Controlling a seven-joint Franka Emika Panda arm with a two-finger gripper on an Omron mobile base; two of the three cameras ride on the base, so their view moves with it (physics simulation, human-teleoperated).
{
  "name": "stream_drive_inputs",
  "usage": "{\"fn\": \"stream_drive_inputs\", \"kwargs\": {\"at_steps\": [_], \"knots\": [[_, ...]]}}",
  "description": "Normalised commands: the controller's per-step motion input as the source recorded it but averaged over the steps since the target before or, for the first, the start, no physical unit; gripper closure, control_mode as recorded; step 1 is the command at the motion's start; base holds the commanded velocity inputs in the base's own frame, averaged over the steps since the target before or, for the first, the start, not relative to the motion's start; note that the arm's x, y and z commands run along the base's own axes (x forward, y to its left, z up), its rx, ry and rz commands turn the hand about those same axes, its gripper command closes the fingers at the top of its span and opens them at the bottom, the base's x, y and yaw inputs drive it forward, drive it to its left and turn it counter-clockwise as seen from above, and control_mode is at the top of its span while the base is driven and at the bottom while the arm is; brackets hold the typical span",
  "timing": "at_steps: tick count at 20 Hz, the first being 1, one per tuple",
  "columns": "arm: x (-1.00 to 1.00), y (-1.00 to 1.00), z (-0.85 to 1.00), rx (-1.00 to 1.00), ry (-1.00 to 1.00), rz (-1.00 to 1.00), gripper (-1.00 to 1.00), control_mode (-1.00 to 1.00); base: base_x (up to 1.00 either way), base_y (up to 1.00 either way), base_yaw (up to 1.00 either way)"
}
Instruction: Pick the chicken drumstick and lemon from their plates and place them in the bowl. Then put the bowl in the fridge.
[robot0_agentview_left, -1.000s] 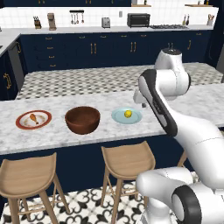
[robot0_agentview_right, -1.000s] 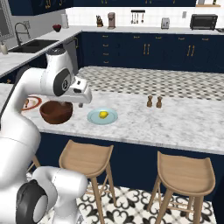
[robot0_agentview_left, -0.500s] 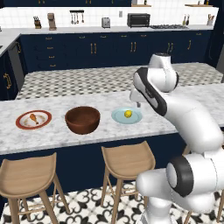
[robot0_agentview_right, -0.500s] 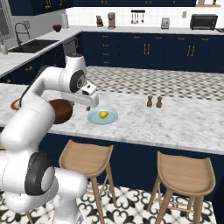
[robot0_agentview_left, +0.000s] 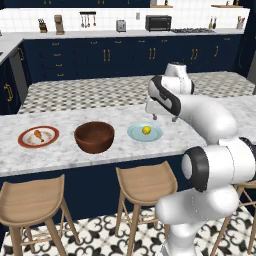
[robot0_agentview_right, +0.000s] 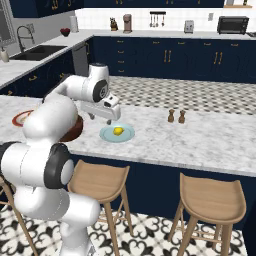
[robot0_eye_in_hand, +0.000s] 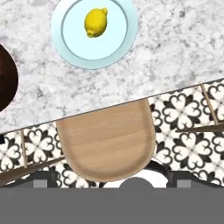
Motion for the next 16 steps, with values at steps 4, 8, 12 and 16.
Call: {"fn": "stream_drive_inputs", "kwargs": {"at_steps": [4, 8, 12, 16], "knots": [[0.56, 0.0, -0.7, 0.0, 0.0, -0.21, -1.0, -1.0, 0.0, 0.0, 0.0], [0.49, 0.0, -0.5, 0.0, 0.02, -0.19, -1.0, -1.0, 0.0, 0.0, 0.0], [0.79, 0.0, -0.23, 0.0, 0.02, -0.09, -1.0, -1.0, 0.0, 0.0, 0.0], [0.62, 0.0, -0.25, 0.0, -0.02, -0.01, -1.0, -1.0, 0.0, 0.0, 0.0]]}}
